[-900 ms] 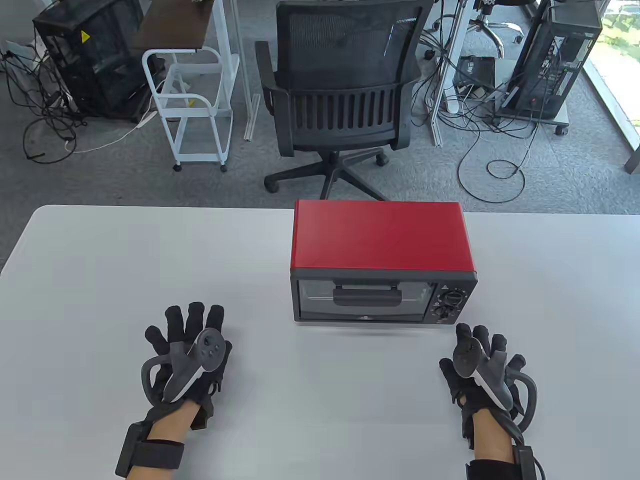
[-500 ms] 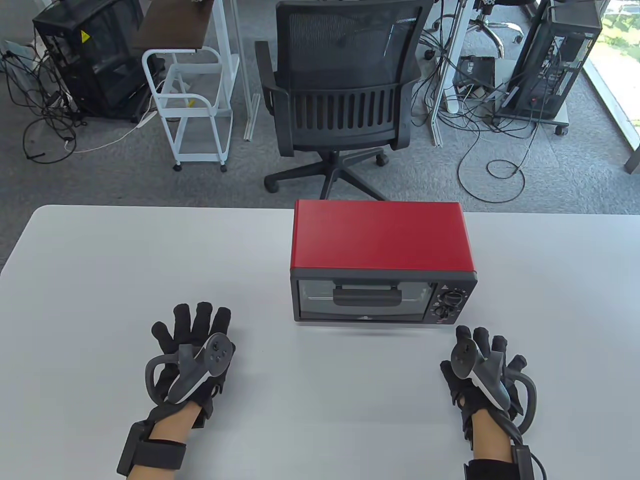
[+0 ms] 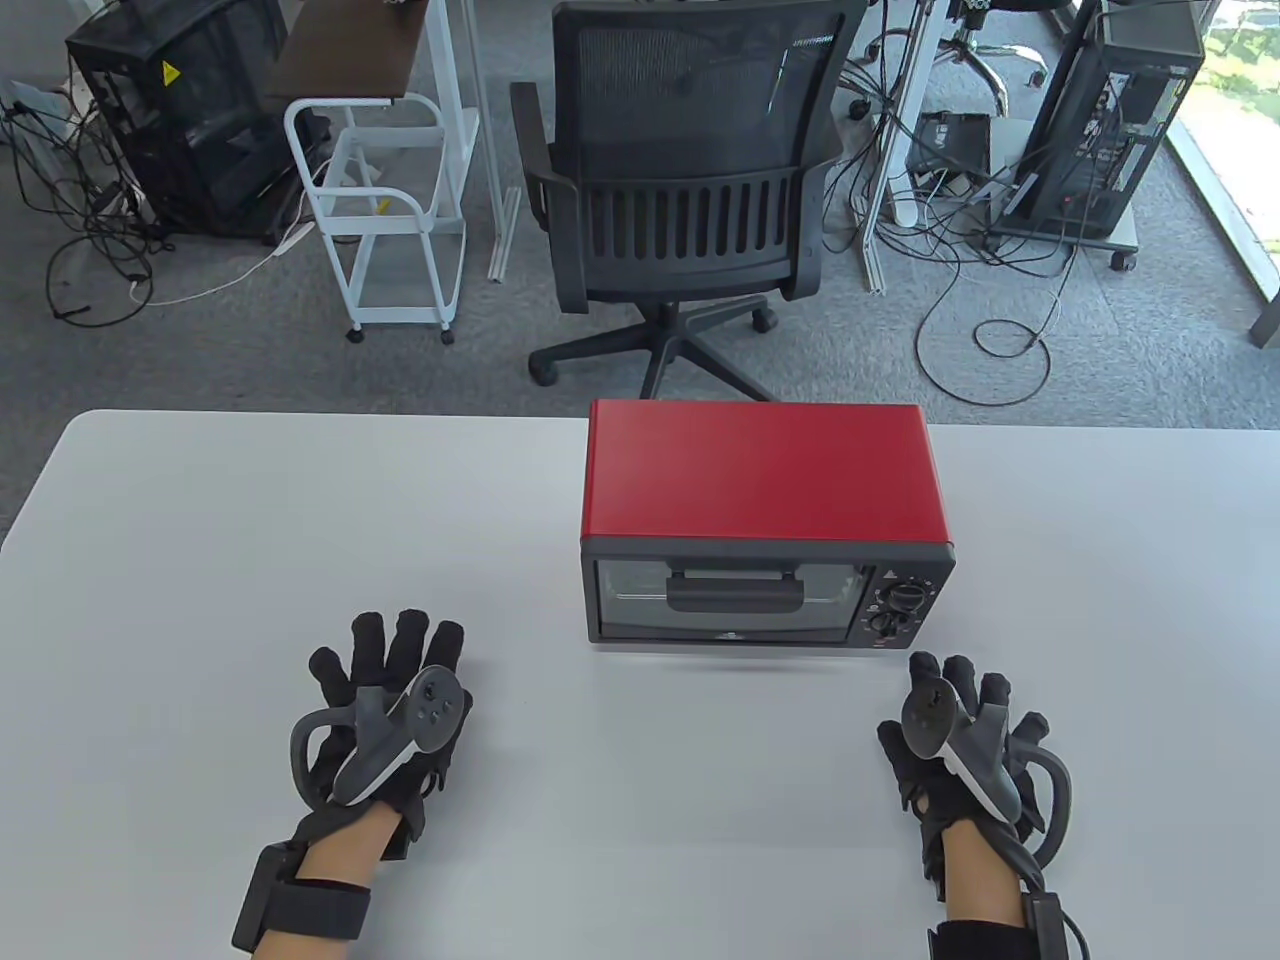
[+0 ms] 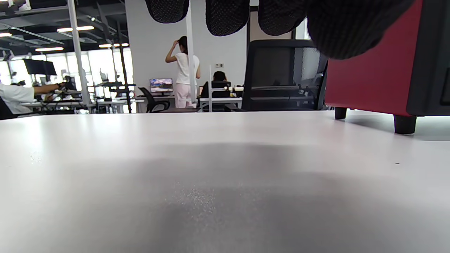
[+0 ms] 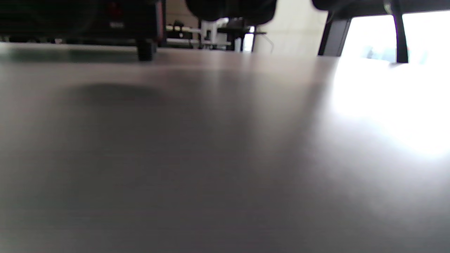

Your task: Open oven door by handle

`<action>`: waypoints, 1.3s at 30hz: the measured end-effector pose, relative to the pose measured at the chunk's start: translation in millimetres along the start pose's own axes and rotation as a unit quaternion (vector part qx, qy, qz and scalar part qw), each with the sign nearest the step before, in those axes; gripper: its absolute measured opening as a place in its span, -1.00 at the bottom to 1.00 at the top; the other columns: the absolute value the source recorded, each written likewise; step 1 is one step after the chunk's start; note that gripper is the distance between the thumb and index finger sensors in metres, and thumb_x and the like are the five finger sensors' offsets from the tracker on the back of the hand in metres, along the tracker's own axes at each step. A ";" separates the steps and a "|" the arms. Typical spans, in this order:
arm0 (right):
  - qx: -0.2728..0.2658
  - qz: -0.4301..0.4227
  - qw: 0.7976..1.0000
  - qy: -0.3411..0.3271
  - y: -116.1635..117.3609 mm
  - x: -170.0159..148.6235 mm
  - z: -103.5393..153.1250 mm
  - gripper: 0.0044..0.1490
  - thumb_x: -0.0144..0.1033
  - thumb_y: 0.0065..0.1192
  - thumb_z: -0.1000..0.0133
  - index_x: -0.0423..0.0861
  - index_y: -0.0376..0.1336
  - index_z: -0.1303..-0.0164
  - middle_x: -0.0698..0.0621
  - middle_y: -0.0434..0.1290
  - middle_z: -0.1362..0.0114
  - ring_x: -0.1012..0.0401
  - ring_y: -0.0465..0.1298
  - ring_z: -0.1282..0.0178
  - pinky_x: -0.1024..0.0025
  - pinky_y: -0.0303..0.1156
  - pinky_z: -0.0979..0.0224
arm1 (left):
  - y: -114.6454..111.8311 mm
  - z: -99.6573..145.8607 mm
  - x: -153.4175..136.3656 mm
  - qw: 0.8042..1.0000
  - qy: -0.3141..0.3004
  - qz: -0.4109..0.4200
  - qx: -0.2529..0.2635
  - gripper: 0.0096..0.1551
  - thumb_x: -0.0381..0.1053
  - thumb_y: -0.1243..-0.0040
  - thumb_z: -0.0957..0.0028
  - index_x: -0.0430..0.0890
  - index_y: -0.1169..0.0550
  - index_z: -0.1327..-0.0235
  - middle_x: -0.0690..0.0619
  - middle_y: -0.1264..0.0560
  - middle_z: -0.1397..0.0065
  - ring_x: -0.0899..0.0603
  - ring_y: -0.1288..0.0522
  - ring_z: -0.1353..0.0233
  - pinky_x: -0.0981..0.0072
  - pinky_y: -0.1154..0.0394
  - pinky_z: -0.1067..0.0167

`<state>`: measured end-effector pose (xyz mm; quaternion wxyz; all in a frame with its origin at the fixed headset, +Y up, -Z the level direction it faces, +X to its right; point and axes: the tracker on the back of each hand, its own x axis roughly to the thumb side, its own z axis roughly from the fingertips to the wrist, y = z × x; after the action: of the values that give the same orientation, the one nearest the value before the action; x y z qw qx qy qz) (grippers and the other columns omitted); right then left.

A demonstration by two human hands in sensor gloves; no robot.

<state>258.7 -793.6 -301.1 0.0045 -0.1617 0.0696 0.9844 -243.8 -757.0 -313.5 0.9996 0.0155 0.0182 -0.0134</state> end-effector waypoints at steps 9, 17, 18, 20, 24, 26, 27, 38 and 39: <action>-0.014 -0.010 1.000 0.003 -2.2 1.6 0.6 0.00 0.47 -0.03 0.01 0.41 -0.30 -0.55 0.27 -0.13 -0.80 0.05 -0.08 -0.82 -0.30 -0.07 -0.65 | 0.4 -1.5 -2.0 1.000 -0.001 0.001 0.000 -0.18 0.37 -0.05 0.03 0.37 -0.12 -0.55 0.16 -0.02 -0.78 -0.32 0.05 -0.82 -0.58 0.11 -0.47; -0.018 -0.106 0.994 -0.019 -7.2 6.9 2.8 0.10 0.44 0.11 0.04 0.32 -0.29 -0.57 0.31 -0.04 -0.77 0.09 0.02 -0.81 -0.19 -0.01 -0.68 | 0.3 -2.0 -3.6 1.000 0.001 0.006 -0.003 -0.19 0.36 -0.05 0.03 0.36 -0.14 -0.54 0.16 -0.03 -0.78 -0.32 0.04 -0.82 -0.58 0.11 -0.47; -0.020 -0.117 0.993 -0.023 -8.5 8.3 3.2 0.11 0.44 0.12 0.04 0.31 -0.29 -0.57 0.33 -0.03 -0.76 0.11 0.04 -0.80 -0.18 0.02 -0.69 | 0.3 -2.0 -3.7 1.000 0.001 0.007 -0.003 -0.19 0.37 -0.05 0.03 0.36 -0.14 -0.54 0.16 -0.03 -0.78 -0.32 0.04 -0.82 -0.57 0.10 -0.47; -0.022 -0.151 0.988 -0.037 -12.7 14.2 5.6 0.13 0.43 0.16 0.05 0.28 -0.26 -0.59 0.37 0.00 -0.75 0.13 0.09 -0.79 -0.14 0.08 -0.69 | 0.6 -2.2 -4.2 1.000 0.002 0.008 -0.002 -0.19 0.36 -0.05 0.04 0.36 -0.14 -0.54 0.16 -0.03 -0.78 -0.32 0.04 -0.82 -0.58 0.10 -0.47; -0.015 -0.211 0.975 -0.068 -19.9 29.6 9.9 0.18 0.41 0.18 0.03 0.19 -0.26 -0.63 0.35 -0.02 -0.79 0.22 0.16 -0.77 -0.04 0.18 -0.69 | 0.7 -2.4 -5.1 1.000 0.002 0.014 -0.002 -0.19 0.37 -0.05 0.03 0.36 -0.15 -0.54 0.17 -0.03 -0.78 -0.32 0.03 -0.82 -0.57 0.09 -0.47; -0.007 -0.244 0.967 -0.076 -22.9 37.9 12.2 0.16 0.36 0.15 -0.02 0.14 -0.28 -0.65 0.26 -0.06 -0.81 0.23 0.14 -0.79 -0.02 0.19 -0.69 | 2.1 -2.8 -7.0 1.000 0.004 0.024 -0.006 -0.19 0.37 -0.05 0.04 0.36 -0.15 -0.54 0.17 -0.04 -0.78 -0.32 0.03 -0.81 -0.57 0.09 -0.47; -0.004 -0.257 0.963 -0.079 -24.2 40.9 13.4 0.15 0.33 0.15 -0.03 0.12 -0.29 -0.65 0.21 -0.07 -0.82 0.22 0.13 -0.79 -0.01 0.20 -0.69 | 2.9 -3.0 -8.4 0.999 0.005 0.035 -0.007 -0.19 0.37 -0.05 0.04 0.36 -0.15 -0.54 0.17 -0.04 -0.77 -0.32 0.03 -0.81 -0.57 0.08 -0.47; 0.059 -0.471 0.877 -0.074 -40.3 77.5 12.0 0.13 0.31 0.04 -0.11 0.14 -0.38 -0.69 0.11 -0.13 -0.86 0.08 0.03 -0.82 -0.04 0.15 -0.70 | 0.5 -1.7 -20.6 0.995 0.018 0.101 -0.021 -0.20 0.36 -0.05 0.04 0.35 -0.16 -0.54 0.16 -0.06 -0.77 -0.32 0.01 -0.81 -0.57 0.06 -0.47; 0.069 -0.489 0.866 -0.076 -40.2 80.2 11.9 0.11 0.30 0.02 -0.12 0.16 -0.38 -0.69 0.14 -0.12 -0.86 0.09 0.02 -0.83 -0.05 0.14 -0.71 | -0.1 -1.7 -20.8 0.995 0.017 0.100 -0.023 -0.20 0.37 -0.05 0.04 0.35 -0.16 -0.54 0.16 -0.06 -0.77 -0.33 0.01 -0.81 -0.57 0.06 -0.47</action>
<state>180.2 -753.3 -321.0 0.5014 -0.0986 0.0486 0.8582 -264.7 -756.5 -314.5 0.9956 -0.0054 0.0343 0.0874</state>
